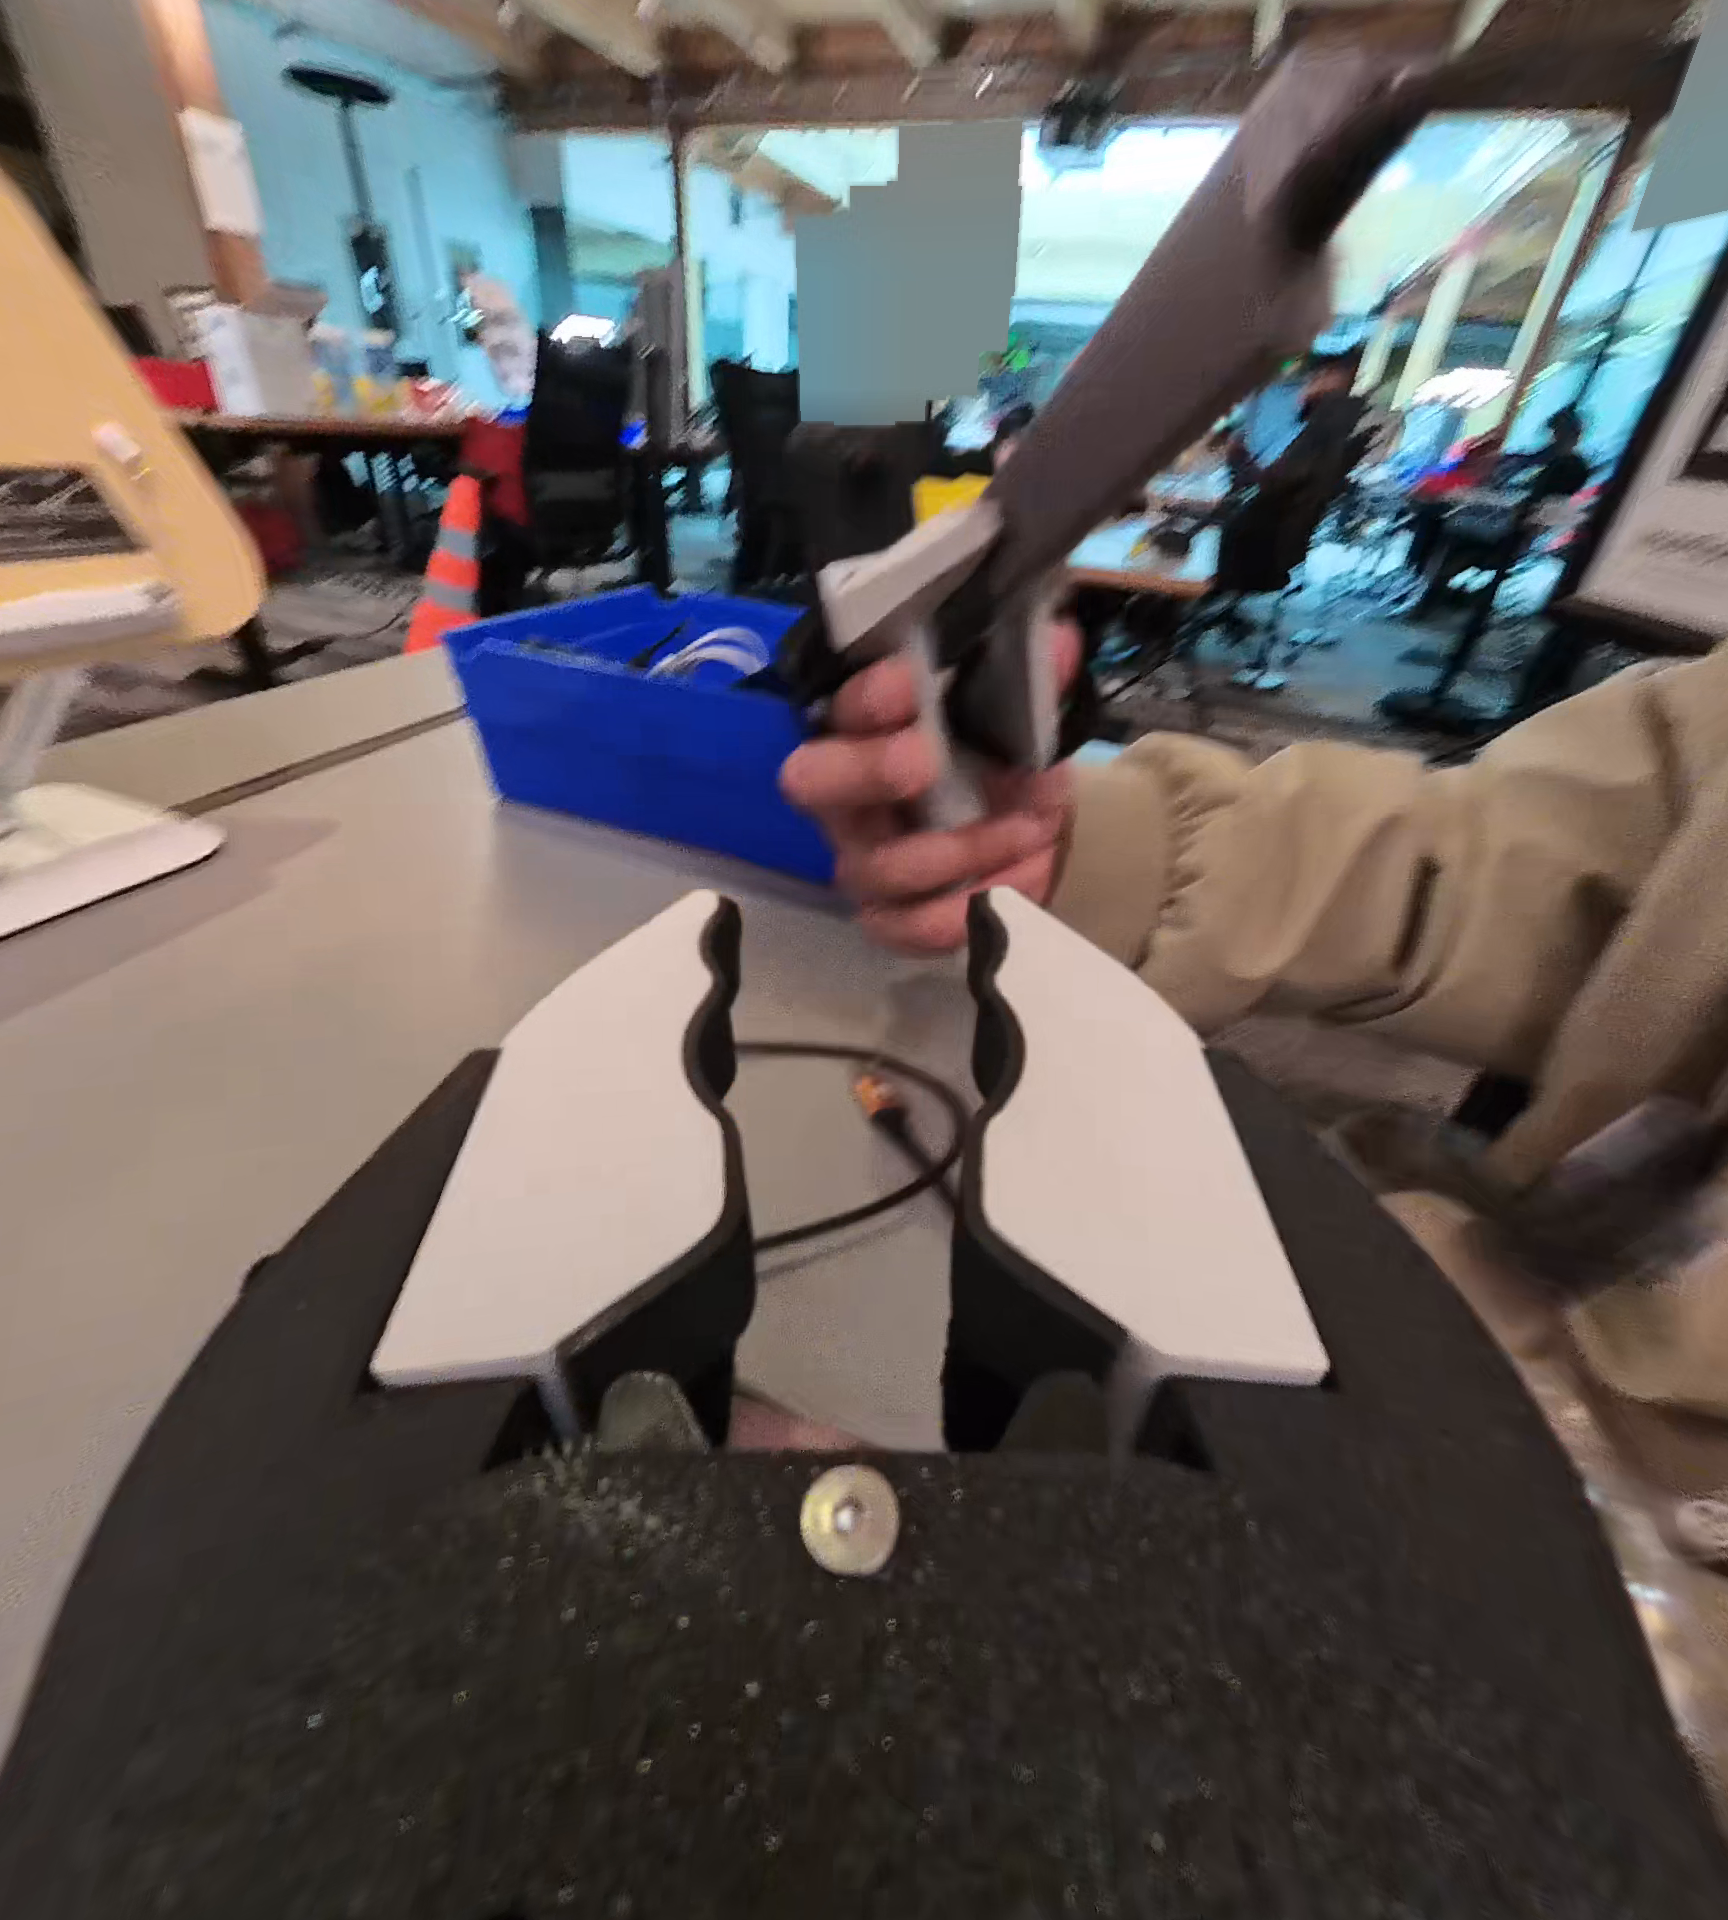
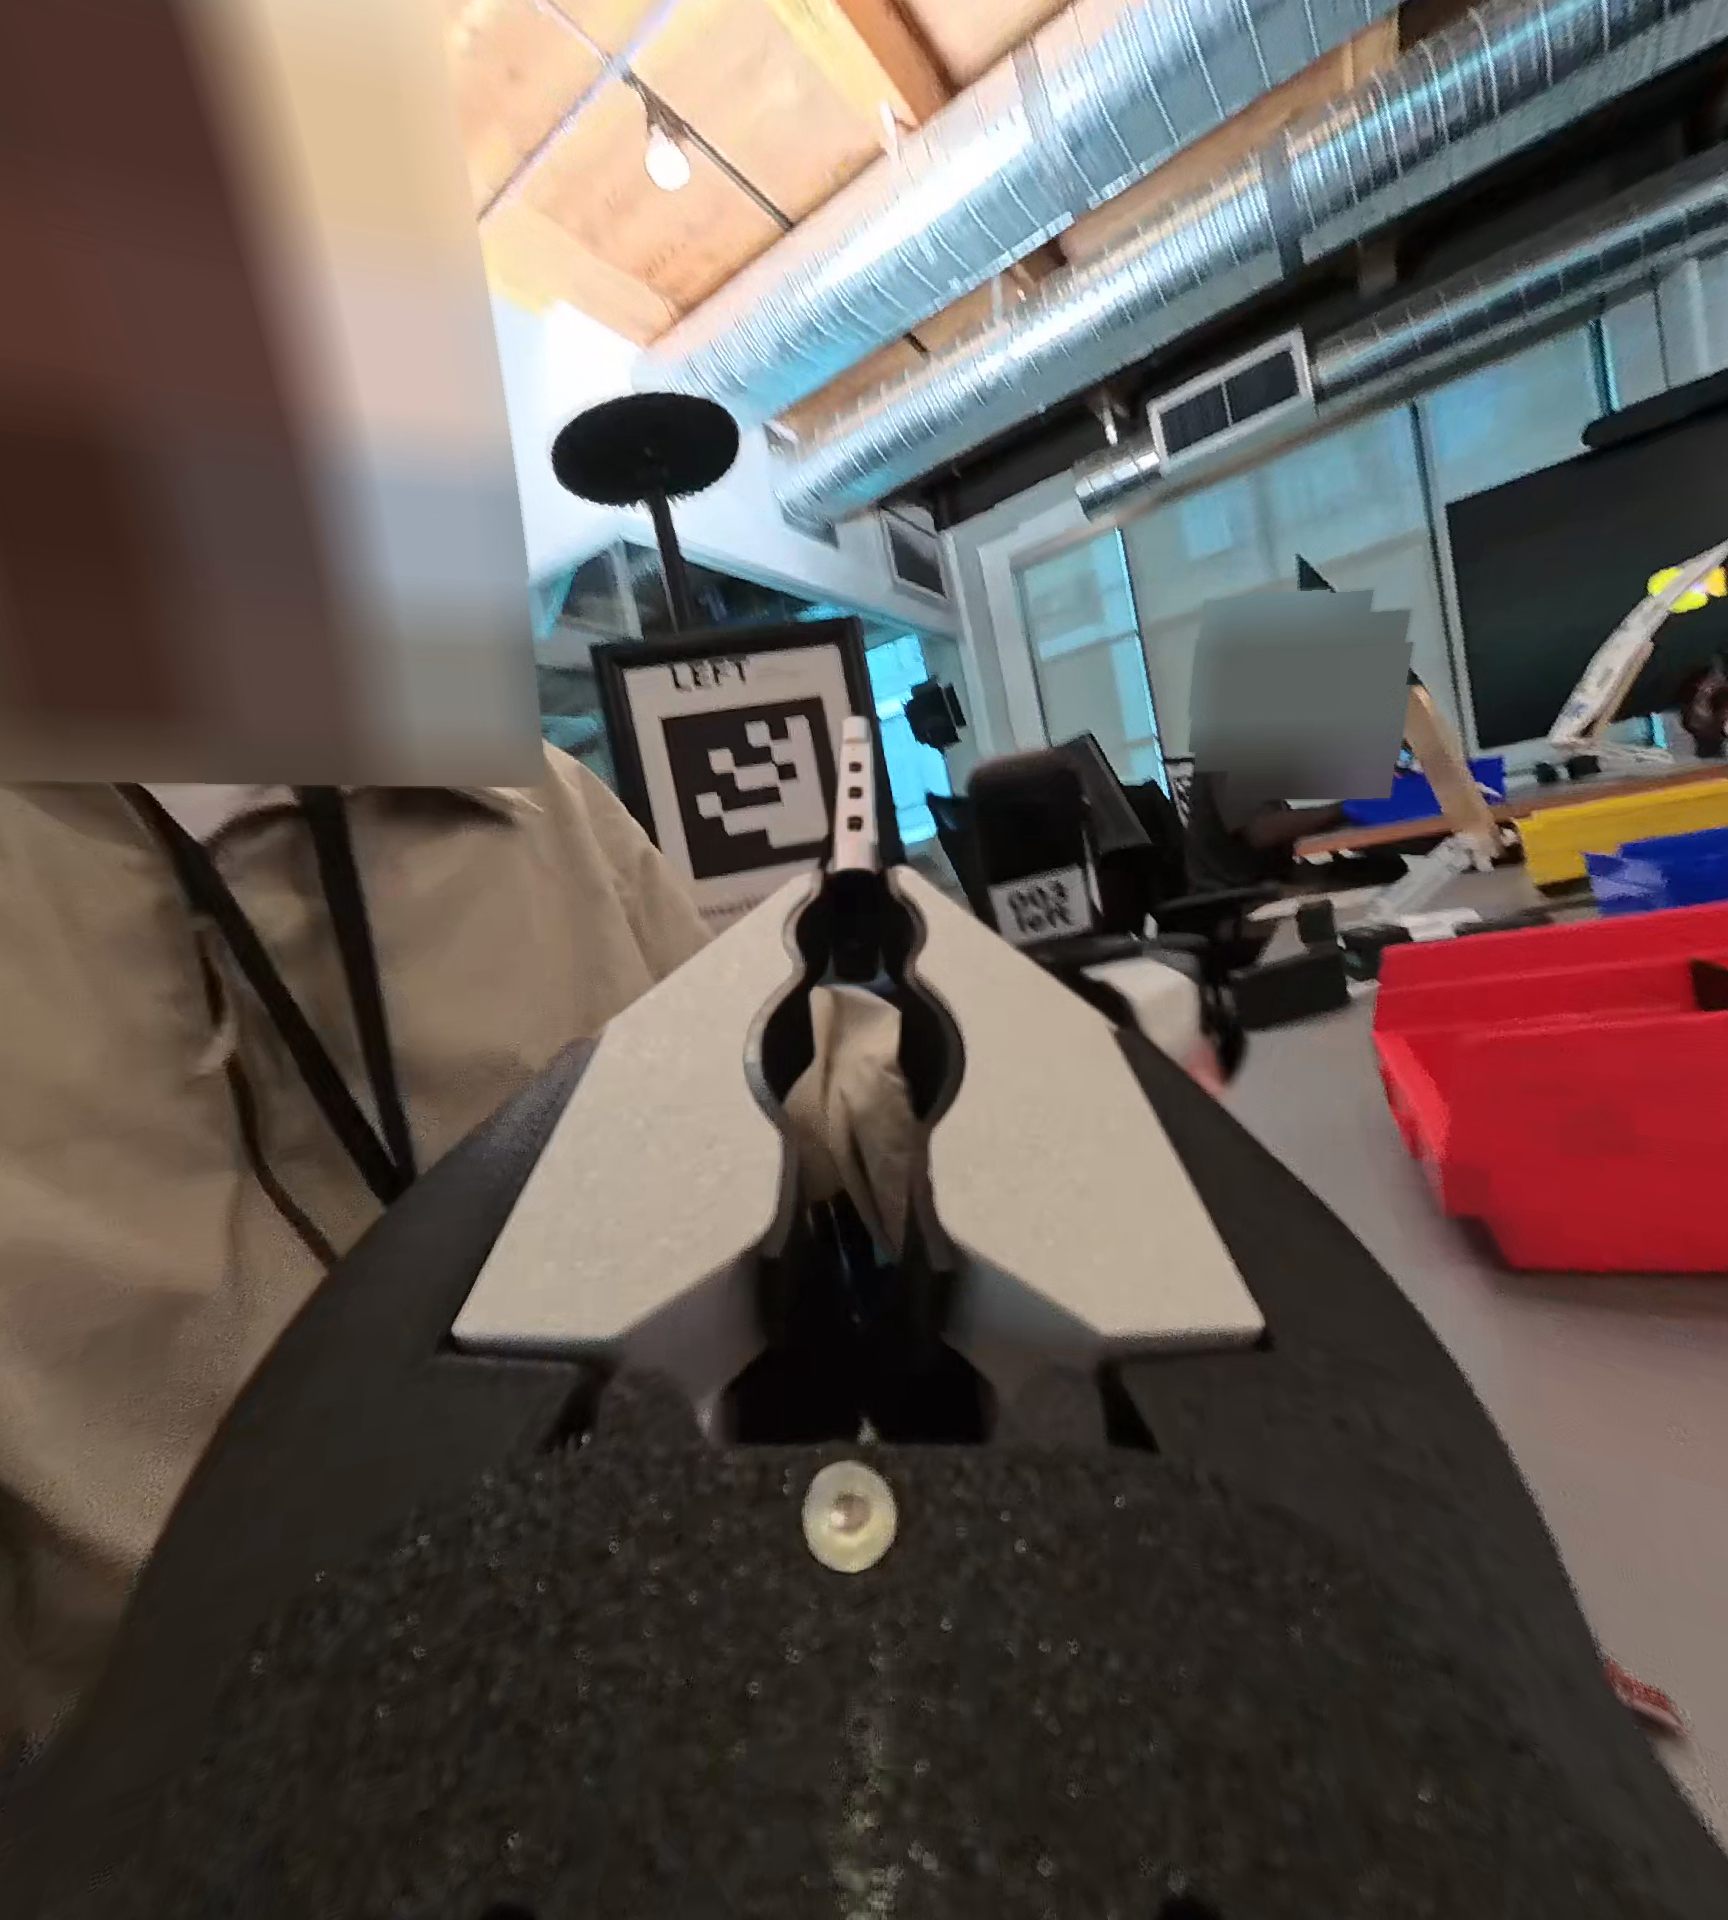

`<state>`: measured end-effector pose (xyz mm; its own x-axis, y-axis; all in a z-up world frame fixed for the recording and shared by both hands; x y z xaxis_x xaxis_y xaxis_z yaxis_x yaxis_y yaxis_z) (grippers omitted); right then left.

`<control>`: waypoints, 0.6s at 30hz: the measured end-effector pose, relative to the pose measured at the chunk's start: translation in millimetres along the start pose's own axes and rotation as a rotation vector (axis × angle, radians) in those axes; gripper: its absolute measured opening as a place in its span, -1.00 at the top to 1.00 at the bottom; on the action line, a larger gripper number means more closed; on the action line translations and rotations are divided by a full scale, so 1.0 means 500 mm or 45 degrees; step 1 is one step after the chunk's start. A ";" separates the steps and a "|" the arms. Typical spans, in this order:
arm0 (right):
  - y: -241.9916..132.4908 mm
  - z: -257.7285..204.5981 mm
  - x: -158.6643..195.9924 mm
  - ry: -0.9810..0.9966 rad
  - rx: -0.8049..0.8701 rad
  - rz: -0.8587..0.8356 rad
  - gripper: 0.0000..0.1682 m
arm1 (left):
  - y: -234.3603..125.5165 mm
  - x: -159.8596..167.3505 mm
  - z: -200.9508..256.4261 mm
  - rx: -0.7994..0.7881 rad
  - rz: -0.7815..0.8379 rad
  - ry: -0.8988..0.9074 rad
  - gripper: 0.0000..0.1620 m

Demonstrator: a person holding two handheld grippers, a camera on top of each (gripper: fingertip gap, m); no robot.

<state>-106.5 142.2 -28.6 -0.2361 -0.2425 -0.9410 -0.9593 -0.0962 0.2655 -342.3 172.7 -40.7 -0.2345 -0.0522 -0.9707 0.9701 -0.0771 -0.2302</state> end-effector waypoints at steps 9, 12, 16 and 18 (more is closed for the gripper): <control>0.040 0.008 0.032 -0.124 0.201 -0.287 0.91 | -0.006 -0.053 0.062 0.007 0.032 0.105 0.66; 0.051 0.006 0.033 -0.173 0.233 -0.308 0.91 | -0.009 -0.053 0.058 -0.077 -0.024 0.113 0.87; 0.054 0.008 0.040 -0.222 0.296 -0.388 0.91 | -0.013 -0.045 0.045 -0.031 -0.079 0.074 0.88; 0.055 0.011 0.045 -0.228 0.312 -0.431 0.89 | -0.014 -0.037 0.042 -0.037 -0.095 0.108 0.88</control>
<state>-139.1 139.2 -43.7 0.0945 -0.0637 -0.9935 -0.9903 0.0956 -0.1003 -346.2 153.2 -19.7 -0.3012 0.0370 -0.9529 0.9518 -0.0488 -0.3027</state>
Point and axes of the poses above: each gripper's, where its closed fingertips meet, y out along the fingers, x out of its underside, z = x × y across the jaws, the point moved 10 cm from there along -y, back along the fingers, and after that the axes turned 13 degrees about -z, right-handed, at the moved point
